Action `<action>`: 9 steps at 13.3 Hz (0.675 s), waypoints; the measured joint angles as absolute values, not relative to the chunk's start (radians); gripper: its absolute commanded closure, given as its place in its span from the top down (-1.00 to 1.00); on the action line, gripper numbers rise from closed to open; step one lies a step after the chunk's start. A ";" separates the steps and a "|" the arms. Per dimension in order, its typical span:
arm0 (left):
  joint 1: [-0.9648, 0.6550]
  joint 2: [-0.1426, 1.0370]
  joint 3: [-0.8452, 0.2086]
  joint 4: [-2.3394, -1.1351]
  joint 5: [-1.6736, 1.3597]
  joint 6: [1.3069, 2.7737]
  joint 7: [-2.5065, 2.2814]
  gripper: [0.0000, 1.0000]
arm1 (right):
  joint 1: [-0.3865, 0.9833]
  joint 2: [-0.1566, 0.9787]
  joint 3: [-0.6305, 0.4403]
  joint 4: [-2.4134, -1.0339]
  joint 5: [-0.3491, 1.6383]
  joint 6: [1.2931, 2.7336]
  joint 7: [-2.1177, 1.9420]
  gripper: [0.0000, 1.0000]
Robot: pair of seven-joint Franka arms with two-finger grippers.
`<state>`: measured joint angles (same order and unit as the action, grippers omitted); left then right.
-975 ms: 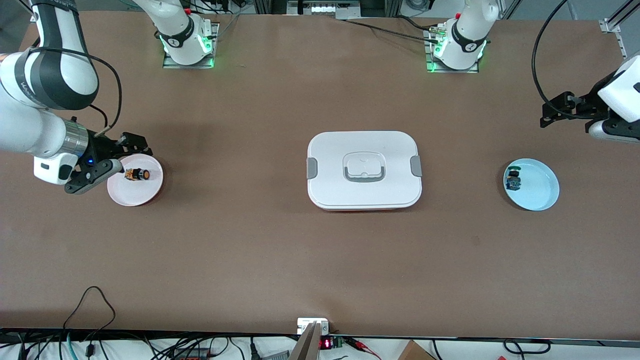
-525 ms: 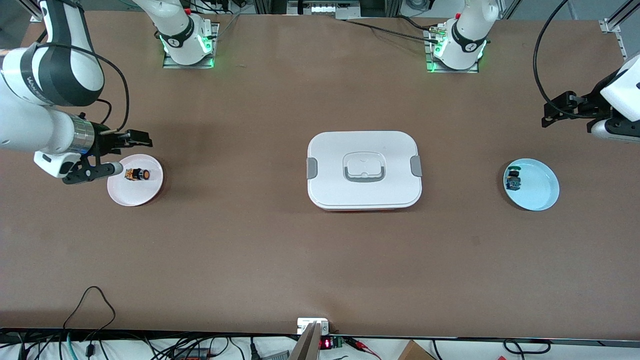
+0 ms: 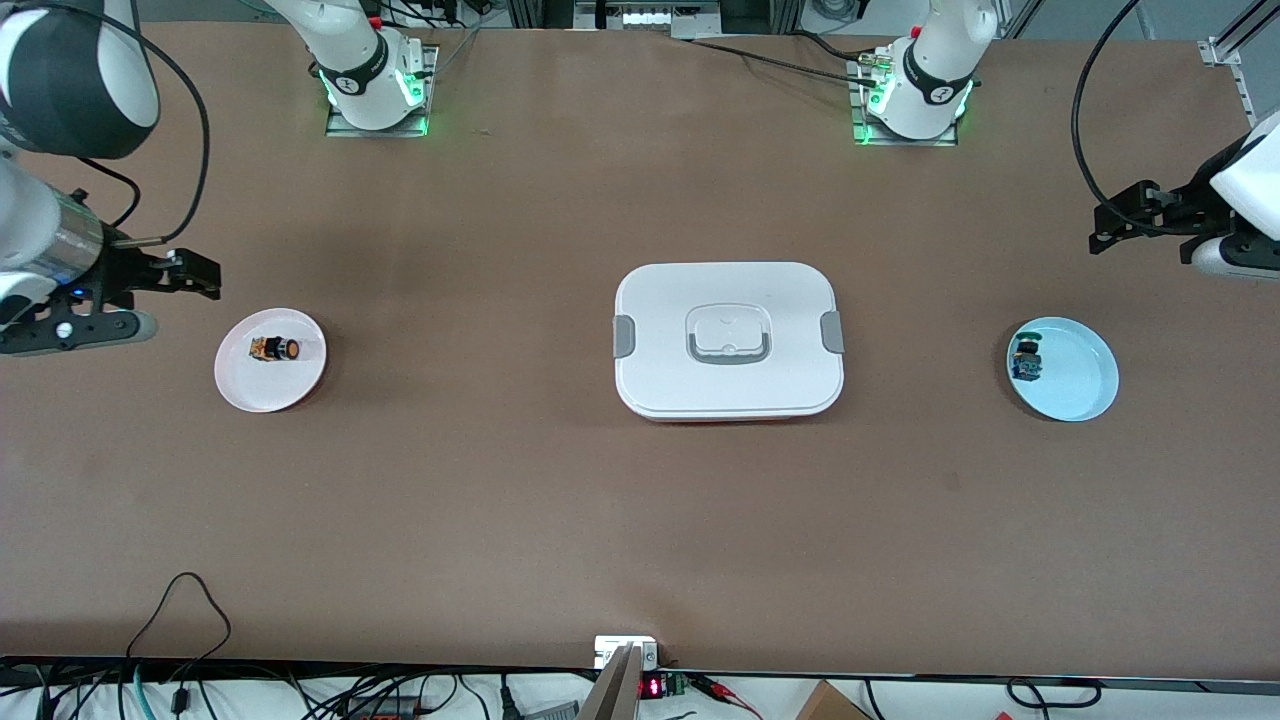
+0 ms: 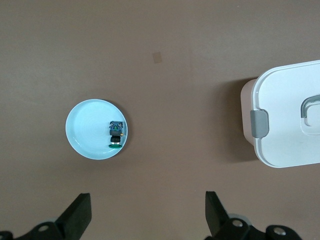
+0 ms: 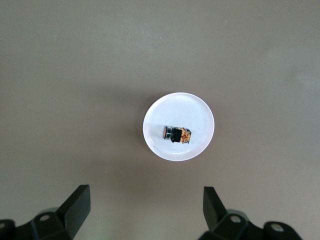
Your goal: Transfer orange switch to right arm and place
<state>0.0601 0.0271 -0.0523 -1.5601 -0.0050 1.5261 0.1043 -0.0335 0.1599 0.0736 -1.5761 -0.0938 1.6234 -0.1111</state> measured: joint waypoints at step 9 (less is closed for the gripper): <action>0.082 0.027 -0.057 -1.576 -0.005 1.527 0.105 1.00 | 0.072 0.134 -0.080 -1.504 -0.005 1.566 -0.002 1.00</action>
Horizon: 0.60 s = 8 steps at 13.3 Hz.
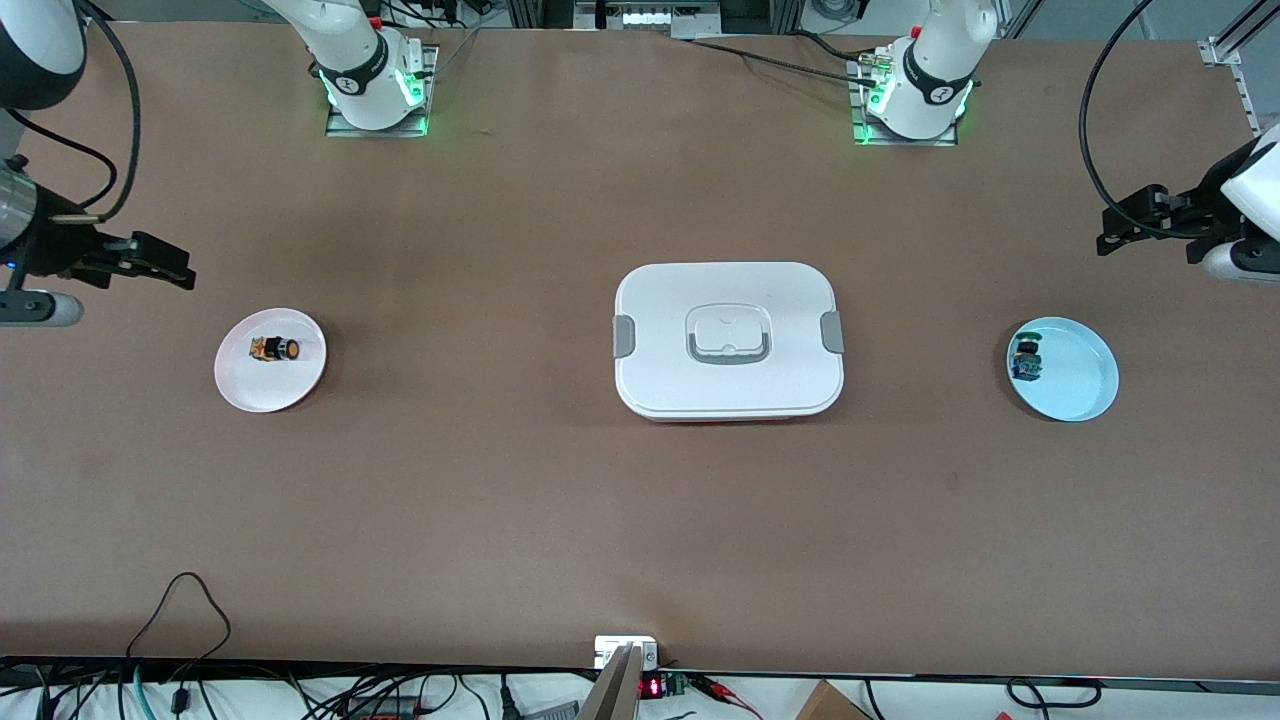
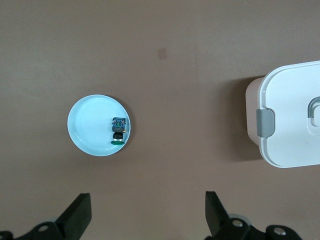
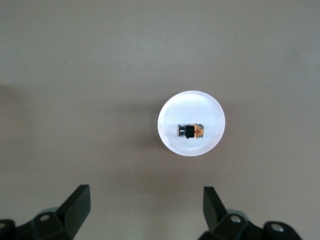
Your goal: Transfer orange switch to right arm and place
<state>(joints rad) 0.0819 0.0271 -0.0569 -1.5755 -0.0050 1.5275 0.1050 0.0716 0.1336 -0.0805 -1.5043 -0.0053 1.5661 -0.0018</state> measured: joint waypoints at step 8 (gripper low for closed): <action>0.082 0.027 -0.058 -1.580 -0.005 1.529 0.105 1.00 | 0.083 0.096 -0.095 -1.661 -0.005 1.714 -0.002 1.00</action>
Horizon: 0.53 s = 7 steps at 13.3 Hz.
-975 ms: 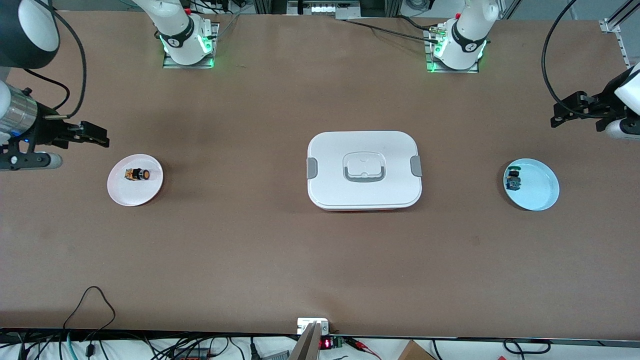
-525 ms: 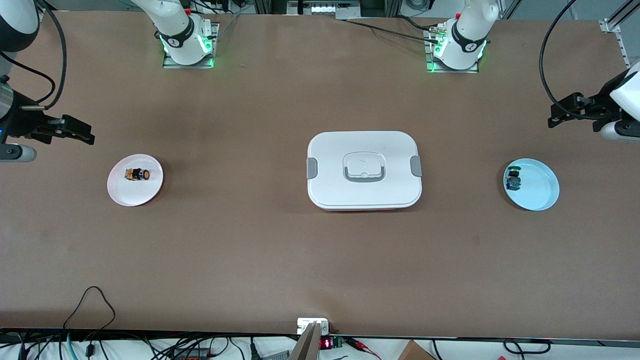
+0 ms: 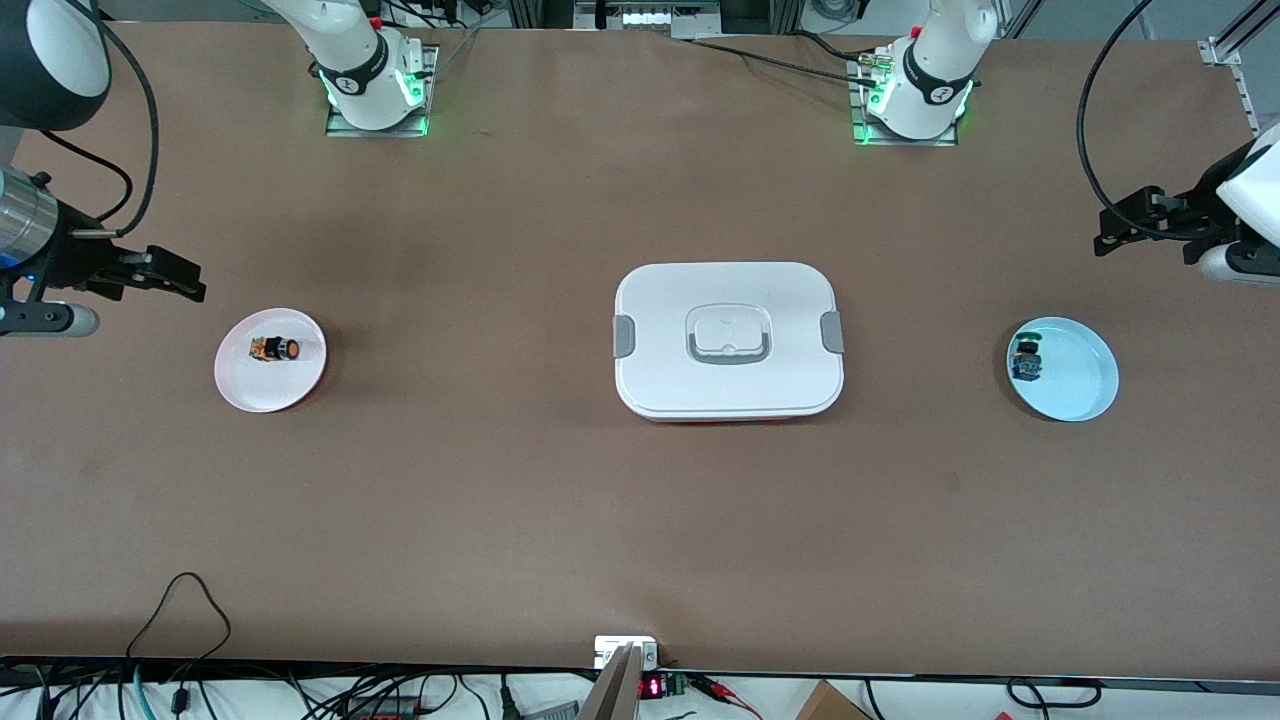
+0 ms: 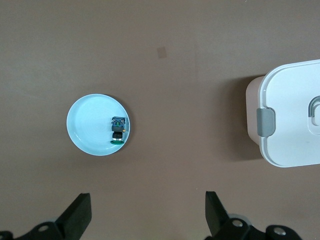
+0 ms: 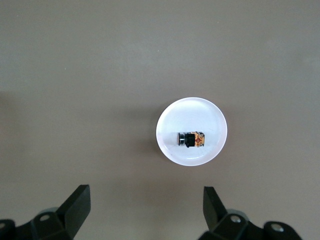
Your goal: Transfer orange switch to right arm and place
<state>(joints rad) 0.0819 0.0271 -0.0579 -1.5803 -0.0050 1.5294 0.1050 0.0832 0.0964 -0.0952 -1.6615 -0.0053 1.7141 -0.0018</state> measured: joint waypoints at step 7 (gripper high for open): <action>0.082 0.026 -0.058 -1.580 -0.005 1.532 0.105 1.00 | 0.083 0.015 -0.103 -1.665 -0.005 1.611 -0.002 1.00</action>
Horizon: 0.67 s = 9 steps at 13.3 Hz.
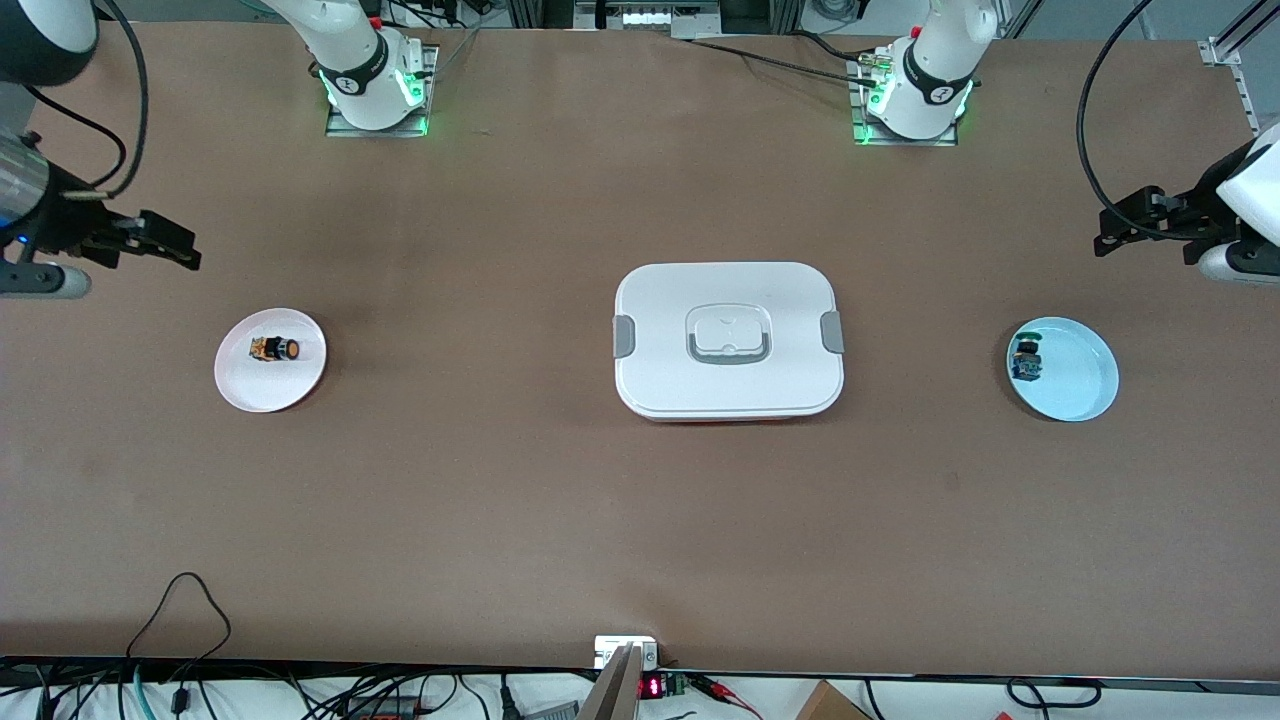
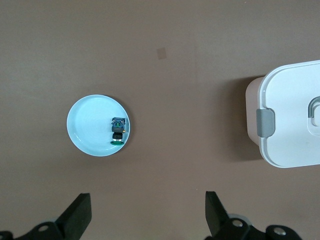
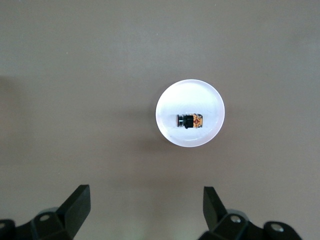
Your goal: Transfer orange switch to right arm and place
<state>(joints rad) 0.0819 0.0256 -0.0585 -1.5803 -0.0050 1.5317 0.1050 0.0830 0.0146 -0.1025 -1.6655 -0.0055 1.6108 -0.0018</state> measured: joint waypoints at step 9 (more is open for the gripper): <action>0.082 0.023 -0.059 -1.580 -0.005 1.533 0.105 1.00 | 0.091 -0.021 -0.101 -1.683 -0.006 1.598 -0.002 1.00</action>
<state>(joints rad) 0.0819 0.0228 -0.0585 -1.5803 -0.0050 1.5326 0.1050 0.0914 -0.0205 -0.1014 -1.6829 -0.0062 1.5983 -0.0018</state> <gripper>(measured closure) 0.000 0.000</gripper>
